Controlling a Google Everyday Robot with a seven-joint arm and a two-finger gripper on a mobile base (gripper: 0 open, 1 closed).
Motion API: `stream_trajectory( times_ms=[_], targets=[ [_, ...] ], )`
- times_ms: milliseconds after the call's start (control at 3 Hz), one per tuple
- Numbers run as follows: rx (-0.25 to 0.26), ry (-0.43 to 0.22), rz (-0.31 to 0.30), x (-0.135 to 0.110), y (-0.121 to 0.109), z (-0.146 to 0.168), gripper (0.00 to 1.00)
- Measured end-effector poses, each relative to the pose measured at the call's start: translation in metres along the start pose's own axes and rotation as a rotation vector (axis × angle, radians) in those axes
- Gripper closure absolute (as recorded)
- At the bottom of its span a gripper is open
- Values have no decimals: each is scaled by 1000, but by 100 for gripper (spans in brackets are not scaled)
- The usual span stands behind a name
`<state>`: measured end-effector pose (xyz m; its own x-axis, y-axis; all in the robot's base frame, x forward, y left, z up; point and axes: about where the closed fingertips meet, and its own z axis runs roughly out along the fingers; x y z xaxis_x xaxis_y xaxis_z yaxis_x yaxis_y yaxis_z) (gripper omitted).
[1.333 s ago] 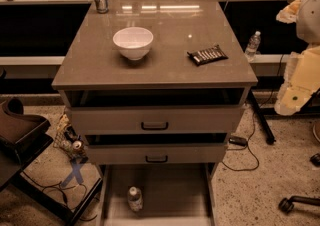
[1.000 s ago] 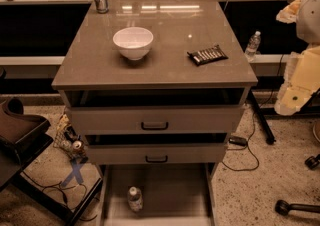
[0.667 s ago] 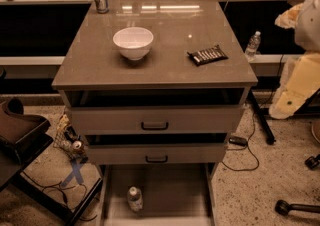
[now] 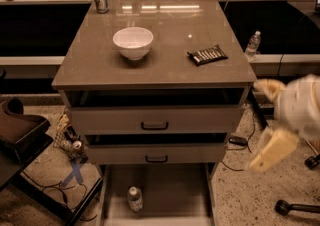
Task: Pick blue plastic bottle from bottom drawer and place on counter
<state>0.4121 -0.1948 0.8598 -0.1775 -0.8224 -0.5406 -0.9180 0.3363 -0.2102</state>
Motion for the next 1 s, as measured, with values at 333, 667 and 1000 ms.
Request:
stream_trajectory(
  times_ms=[333,667,1000],
  targets=[
    [-64,-198,91,32,44,85,0],
    [49,-485,219,42,49,139,0],
    [181,-585,151,62,36,153,0]
  ],
)
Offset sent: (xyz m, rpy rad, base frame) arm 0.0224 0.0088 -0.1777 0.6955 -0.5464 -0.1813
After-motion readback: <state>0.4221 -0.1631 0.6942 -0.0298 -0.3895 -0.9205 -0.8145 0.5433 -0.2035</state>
